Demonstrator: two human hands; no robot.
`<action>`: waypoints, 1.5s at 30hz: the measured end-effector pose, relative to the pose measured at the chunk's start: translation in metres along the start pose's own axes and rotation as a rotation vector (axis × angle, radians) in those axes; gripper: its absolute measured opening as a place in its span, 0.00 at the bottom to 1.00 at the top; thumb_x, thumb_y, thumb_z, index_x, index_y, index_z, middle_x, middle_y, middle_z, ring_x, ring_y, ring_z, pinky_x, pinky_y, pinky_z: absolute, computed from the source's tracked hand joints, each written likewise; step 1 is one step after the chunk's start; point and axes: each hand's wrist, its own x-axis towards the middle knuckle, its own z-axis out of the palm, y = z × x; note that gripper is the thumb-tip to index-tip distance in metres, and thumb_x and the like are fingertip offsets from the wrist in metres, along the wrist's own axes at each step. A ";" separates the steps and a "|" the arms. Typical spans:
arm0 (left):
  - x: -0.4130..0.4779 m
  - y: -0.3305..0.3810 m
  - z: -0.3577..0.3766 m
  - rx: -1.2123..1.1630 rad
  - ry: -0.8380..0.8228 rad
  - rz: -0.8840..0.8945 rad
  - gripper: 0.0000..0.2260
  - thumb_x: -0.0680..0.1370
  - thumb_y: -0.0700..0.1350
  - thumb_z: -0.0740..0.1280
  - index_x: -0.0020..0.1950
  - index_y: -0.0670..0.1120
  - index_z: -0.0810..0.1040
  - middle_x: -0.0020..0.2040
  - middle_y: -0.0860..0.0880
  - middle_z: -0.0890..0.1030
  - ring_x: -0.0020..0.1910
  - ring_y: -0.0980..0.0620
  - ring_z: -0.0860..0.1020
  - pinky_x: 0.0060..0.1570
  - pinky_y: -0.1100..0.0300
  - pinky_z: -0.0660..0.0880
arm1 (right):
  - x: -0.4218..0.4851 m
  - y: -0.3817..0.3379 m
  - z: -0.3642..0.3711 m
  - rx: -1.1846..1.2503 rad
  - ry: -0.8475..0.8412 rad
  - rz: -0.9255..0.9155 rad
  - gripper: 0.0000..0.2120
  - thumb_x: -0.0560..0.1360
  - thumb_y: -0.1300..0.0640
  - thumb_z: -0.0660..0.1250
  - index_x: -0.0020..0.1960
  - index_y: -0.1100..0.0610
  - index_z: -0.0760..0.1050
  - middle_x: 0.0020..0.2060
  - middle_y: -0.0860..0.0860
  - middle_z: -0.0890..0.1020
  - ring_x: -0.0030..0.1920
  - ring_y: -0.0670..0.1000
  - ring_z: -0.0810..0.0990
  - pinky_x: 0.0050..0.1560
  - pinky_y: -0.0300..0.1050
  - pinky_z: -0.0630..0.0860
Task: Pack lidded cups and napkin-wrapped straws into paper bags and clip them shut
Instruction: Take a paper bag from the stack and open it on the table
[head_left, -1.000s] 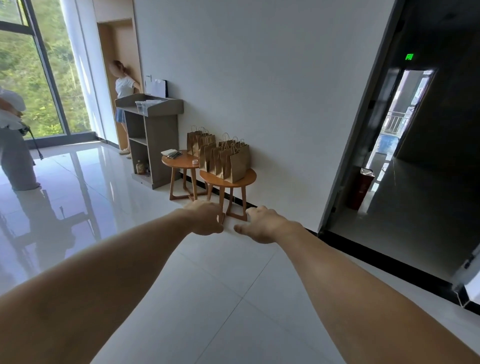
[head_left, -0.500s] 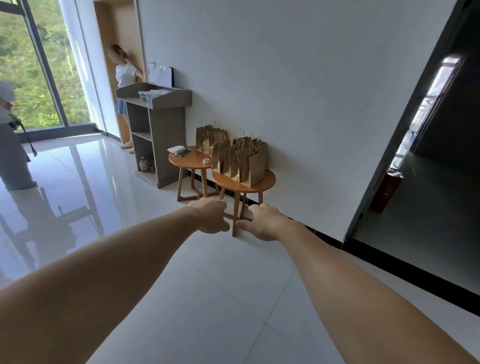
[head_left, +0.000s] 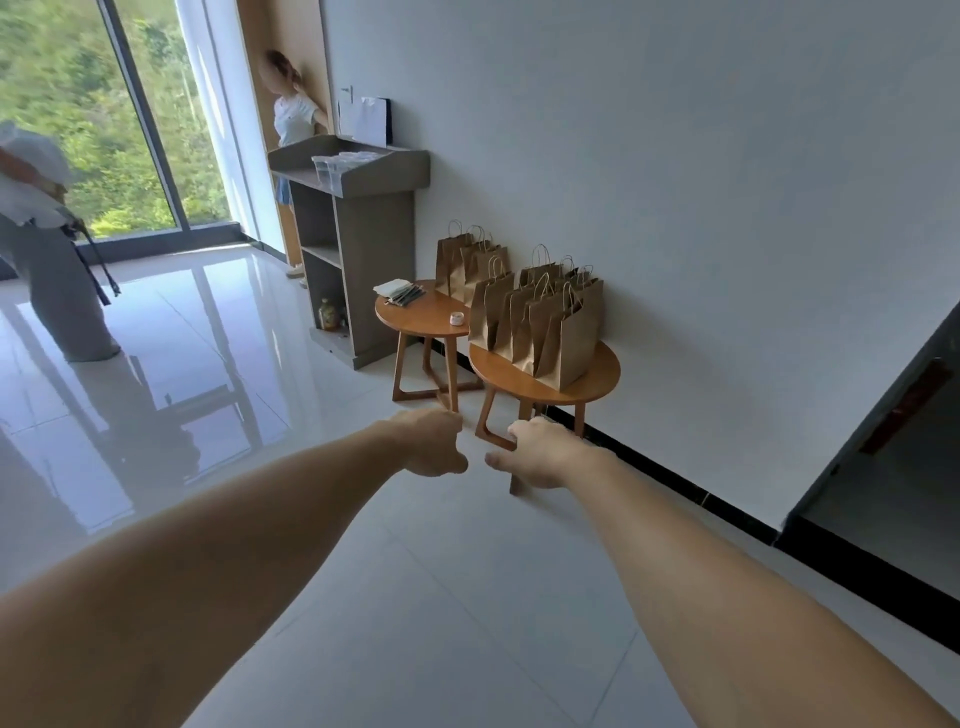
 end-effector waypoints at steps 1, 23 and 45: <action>0.016 -0.006 -0.009 0.003 -0.001 -0.014 0.26 0.79 0.53 0.66 0.74 0.46 0.67 0.71 0.47 0.72 0.68 0.47 0.71 0.54 0.59 0.68 | 0.019 -0.001 -0.009 0.003 -0.014 -0.013 0.35 0.77 0.35 0.60 0.76 0.54 0.62 0.72 0.55 0.67 0.68 0.59 0.71 0.59 0.54 0.74; 0.361 -0.257 -0.128 -0.006 -0.100 -0.039 0.18 0.79 0.52 0.64 0.66 0.44 0.76 0.59 0.47 0.78 0.52 0.51 0.74 0.45 0.60 0.70 | 0.433 -0.104 -0.118 0.028 -0.074 -0.045 0.28 0.77 0.39 0.64 0.70 0.55 0.69 0.66 0.53 0.75 0.64 0.56 0.75 0.58 0.51 0.74; 0.738 -0.444 -0.254 -0.018 -0.026 -0.122 0.17 0.76 0.54 0.65 0.60 0.46 0.77 0.53 0.47 0.80 0.53 0.48 0.80 0.40 0.60 0.73 | 0.854 -0.155 -0.245 -0.001 -0.080 -0.119 0.31 0.77 0.39 0.63 0.74 0.54 0.64 0.71 0.53 0.71 0.68 0.56 0.72 0.61 0.51 0.74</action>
